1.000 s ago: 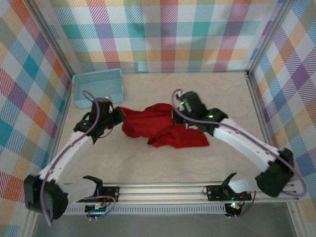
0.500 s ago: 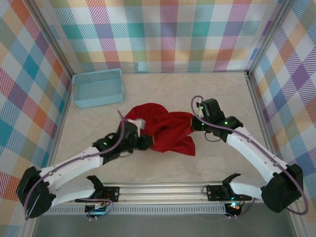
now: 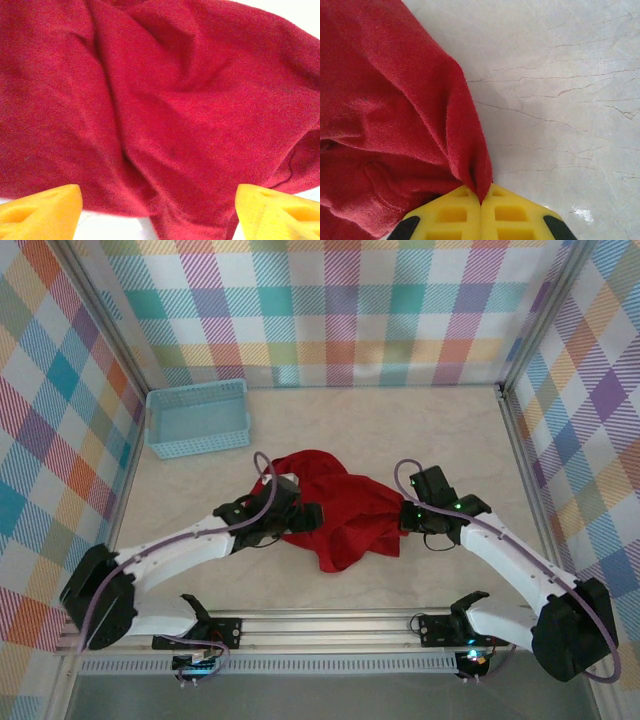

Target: Fold the inside-out t-shirt

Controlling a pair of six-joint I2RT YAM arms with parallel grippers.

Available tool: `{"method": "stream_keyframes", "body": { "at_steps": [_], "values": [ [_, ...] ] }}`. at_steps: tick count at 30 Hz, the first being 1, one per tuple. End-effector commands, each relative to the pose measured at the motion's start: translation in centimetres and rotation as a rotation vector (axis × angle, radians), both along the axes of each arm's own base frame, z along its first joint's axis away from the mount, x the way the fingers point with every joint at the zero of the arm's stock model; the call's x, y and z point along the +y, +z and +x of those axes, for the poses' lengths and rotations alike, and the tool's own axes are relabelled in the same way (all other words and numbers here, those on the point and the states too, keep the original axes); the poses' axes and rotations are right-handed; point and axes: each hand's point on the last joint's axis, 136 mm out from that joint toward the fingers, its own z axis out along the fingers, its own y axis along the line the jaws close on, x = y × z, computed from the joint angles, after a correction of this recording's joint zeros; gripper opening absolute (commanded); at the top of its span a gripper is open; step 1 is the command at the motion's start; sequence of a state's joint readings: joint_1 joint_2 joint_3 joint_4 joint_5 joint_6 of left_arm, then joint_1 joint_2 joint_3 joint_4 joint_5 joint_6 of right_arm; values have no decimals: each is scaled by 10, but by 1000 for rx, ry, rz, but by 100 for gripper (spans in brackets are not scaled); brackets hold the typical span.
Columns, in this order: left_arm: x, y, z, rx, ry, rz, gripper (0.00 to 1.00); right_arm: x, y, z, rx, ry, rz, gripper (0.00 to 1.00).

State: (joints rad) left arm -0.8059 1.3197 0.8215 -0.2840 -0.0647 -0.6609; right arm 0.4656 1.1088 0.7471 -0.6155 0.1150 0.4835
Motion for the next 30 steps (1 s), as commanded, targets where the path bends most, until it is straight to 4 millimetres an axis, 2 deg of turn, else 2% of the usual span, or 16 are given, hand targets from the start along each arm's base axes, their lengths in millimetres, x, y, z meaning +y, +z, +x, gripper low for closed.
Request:
{"method": "stream_keyframes", "body": {
  "at_steps": [1,4,9,11,14,15,19,22,26,28,30],
  "values": [
    [-30,-4,1,10,-104,-1,77,-5,1,-1,-4,-26,-9,0],
    [-42,-12,-6,-11,-170,152,77,-5,3,2,-16,-26,-12,0],
    [-37,-27,0,-37,-163,380,75,-7,7,12,-33,-30,-44,0],
    [-37,-33,5,-34,-165,432,71,-10,8,18,-40,-36,-61,0],
    [-35,-36,12,-45,-147,479,58,-13,12,31,-49,-44,-56,0],
    [-34,-35,15,-55,-133,481,52,-14,16,36,-58,-44,-54,0],
    [-22,-20,27,-83,-42,452,18,-18,22,53,-82,-38,-81,0],
    [-13,2,31,-137,19,362,11,-25,21,61,-84,-39,-146,0],
    [-7,26,24,-202,40,248,8,-21,10,50,-52,-8,-134,0],
    [-7,25,19,-199,20,218,6,-14,5,38,-40,18,-114,11],
    [-12,24,15,-196,-3,179,5,-13,7,26,-41,27,-140,32]
  ]
}}
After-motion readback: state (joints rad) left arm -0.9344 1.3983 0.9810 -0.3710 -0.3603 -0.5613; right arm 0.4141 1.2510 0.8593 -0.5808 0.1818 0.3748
